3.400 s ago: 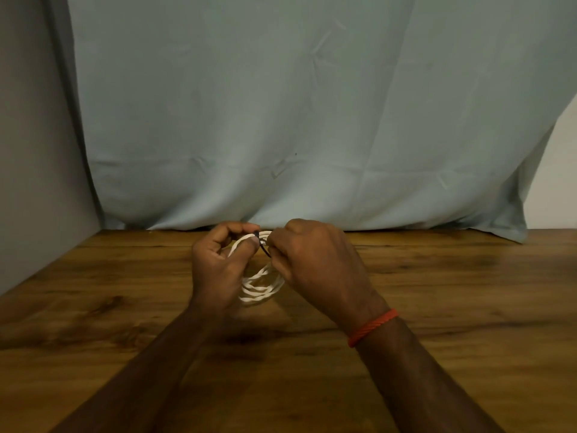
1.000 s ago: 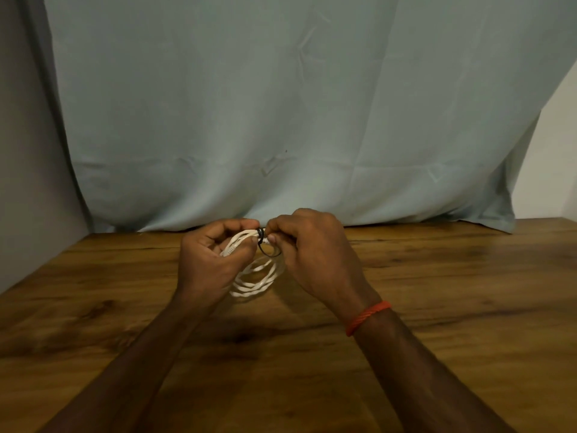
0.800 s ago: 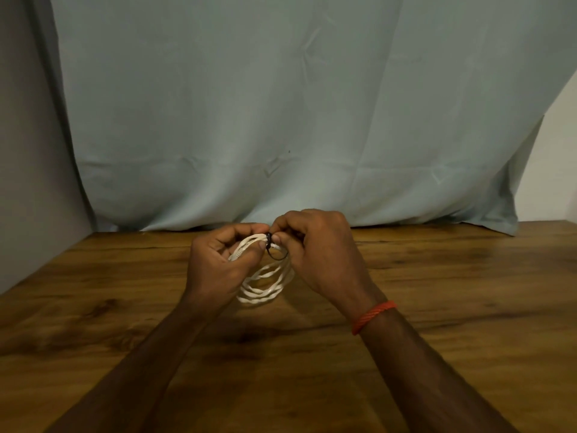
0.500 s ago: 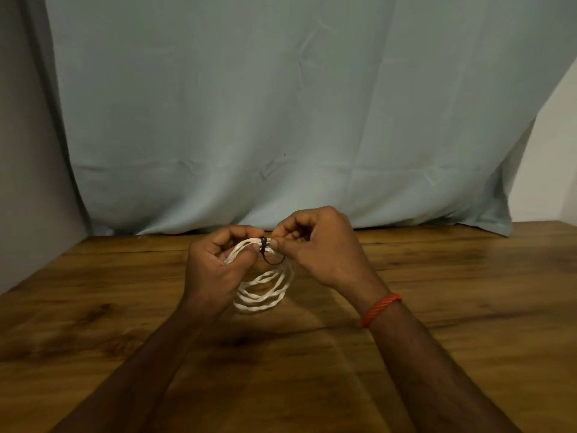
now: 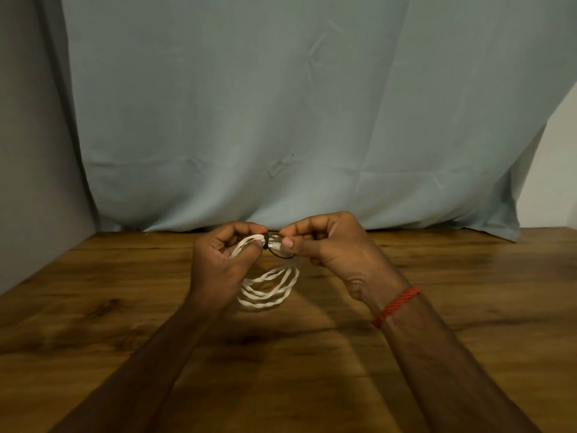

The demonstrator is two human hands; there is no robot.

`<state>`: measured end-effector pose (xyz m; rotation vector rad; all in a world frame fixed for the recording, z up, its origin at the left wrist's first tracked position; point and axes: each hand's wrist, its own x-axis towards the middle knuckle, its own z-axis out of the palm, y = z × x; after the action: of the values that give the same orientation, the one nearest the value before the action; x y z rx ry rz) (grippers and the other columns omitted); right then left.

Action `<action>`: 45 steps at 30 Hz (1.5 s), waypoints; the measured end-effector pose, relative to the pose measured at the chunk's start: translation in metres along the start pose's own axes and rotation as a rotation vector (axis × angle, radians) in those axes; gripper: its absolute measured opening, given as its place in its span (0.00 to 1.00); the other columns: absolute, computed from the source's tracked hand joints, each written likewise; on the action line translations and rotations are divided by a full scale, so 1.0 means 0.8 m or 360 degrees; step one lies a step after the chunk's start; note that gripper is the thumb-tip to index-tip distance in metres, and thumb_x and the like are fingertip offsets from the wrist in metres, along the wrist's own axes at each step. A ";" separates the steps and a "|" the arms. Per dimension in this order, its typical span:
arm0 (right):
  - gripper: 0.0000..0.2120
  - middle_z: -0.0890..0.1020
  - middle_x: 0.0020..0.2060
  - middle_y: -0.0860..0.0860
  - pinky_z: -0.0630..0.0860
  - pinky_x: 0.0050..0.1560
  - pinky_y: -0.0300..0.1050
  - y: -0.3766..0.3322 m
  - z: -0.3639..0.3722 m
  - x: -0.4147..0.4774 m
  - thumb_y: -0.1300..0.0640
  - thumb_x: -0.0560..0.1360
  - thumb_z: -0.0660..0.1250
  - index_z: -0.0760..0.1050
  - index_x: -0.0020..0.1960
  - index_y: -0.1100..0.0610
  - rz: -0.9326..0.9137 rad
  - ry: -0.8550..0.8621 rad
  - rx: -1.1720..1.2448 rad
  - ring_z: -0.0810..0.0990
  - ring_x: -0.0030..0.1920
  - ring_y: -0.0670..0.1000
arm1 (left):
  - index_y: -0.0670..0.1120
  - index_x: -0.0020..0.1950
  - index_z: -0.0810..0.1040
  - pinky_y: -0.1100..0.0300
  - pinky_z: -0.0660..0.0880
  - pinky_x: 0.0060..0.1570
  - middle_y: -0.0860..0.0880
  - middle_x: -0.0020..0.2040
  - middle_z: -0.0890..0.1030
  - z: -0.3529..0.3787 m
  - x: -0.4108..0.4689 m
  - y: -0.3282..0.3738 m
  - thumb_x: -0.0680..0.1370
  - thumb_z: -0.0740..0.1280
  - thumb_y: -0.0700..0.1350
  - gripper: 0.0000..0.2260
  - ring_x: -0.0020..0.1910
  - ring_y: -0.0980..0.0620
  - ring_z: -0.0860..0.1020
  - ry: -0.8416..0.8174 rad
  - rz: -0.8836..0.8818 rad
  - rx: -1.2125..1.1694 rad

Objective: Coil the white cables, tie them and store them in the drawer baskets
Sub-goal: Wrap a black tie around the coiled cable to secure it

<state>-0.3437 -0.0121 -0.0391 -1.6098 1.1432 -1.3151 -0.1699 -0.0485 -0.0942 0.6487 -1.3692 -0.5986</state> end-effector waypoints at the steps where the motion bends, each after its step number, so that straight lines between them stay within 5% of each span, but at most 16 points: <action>1: 0.09 0.83 0.29 0.46 0.70 0.29 0.27 -0.001 -0.001 -0.001 0.68 0.70 0.76 0.84 0.49 0.66 0.0016 -0.0009 0.0043 0.78 0.26 0.38 | 0.37 0.49 0.83 0.66 0.78 0.44 0.50 0.41 0.86 -0.001 0.001 0.000 0.75 0.68 0.27 0.08 0.41 0.57 0.83 0.0012 0.0002 -0.0012; 7: 0.03 0.87 0.35 0.46 0.80 0.44 0.40 0.001 0.002 0.004 0.59 0.70 0.78 0.87 0.43 0.53 -0.0134 0.0127 -0.0519 0.84 0.38 0.41 | 0.40 0.48 0.83 0.67 0.77 0.43 0.53 0.41 0.87 -0.001 -0.001 -0.001 0.75 0.69 0.27 0.10 0.40 0.58 0.83 -0.0019 -0.0003 0.0019; 12: 0.04 0.86 0.37 0.45 0.71 0.38 0.30 -0.001 0.005 0.001 0.58 0.74 0.74 0.87 0.48 0.53 -0.0566 0.0130 -0.0997 0.79 0.35 0.40 | 0.40 0.48 0.83 0.72 0.72 0.35 0.55 0.34 0.84 -0.001 0.002 -0.003 0.75 0.68 0.27 0.09 0.32 0.63 0.79 0.0022 -0.0063 -0.0030; 21: 0.07 0.83 0.39 0.52 0.78 0.44 0.51 0.002 0.008 0.002 0.56 0.75 0.73 0.86 0.52 0.53 -0.0916 0.0108 -0.1367 0.79 0.41 0.50 | 0.37 0.50 0.82 0.75 0.69 0.31 0.58 0.27 0.80 0.000 0.000 -0.004 0.76 0.67 0.27 0.08 0.26 0.64 0.75 0.0005 -0.0086 -0.0028; 28: 0.07 0.83 0.41 0.51 0.79 0.46 0.52 0.001 0.010 0.002 0.57 0.74 0.74 0.86 0.51 0.53 -0.0903 0.0099 -0.1337 0.79 0.42 0.49 | 0.43 0.48 0.84 0.65 0.78 0.43 0.49 0.44 0.87 -0.005 0.000 0.001 0.71 0.71 0.36 0.07 0.42 0.55 0.84 -0.0106 -0.0030 0.0009; 36: 0.06 0.83 0.41 0.48 0.77 0.45 0.42 0.000 0.011 0.001 0.56 0.74 0.74 0.86 0.51 0.53 -0.0826 0.0110 -0.1282 0.77 0.41 0.44 | 0.45 0.48 0.83 0.62 0.80 0.46 0.48 0.46 0.87 -0.006 0.000 0.001 0.70 0.70 0.37 0.08 0.44 0.53 0.85 -0.0145 0.0027 0.0066; 45: 0.05 0.84 0.37 0.45 0.80 0.43 0.45 0.008 0.015 0.003 0.59 0.71 0.77 0.85 0.46 0.51 -0.0824 0.0139 -0.1024 0.80 0.38 0.43 | 0.43 0.48 0.83 0.61 0.80 0.46 0.44 0.45 0.86 -0.006 0.001 -0.003 0.72 0.72 0.38 0.06 0.44 0.50 0.85 -0.0191 0.0039 -0.0046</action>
<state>-0.3332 -0.0160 -0.0466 -2.4632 1.3423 -1.4205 -0.1651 -0.0506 -0.0956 0.5797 -1.4758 -0.6447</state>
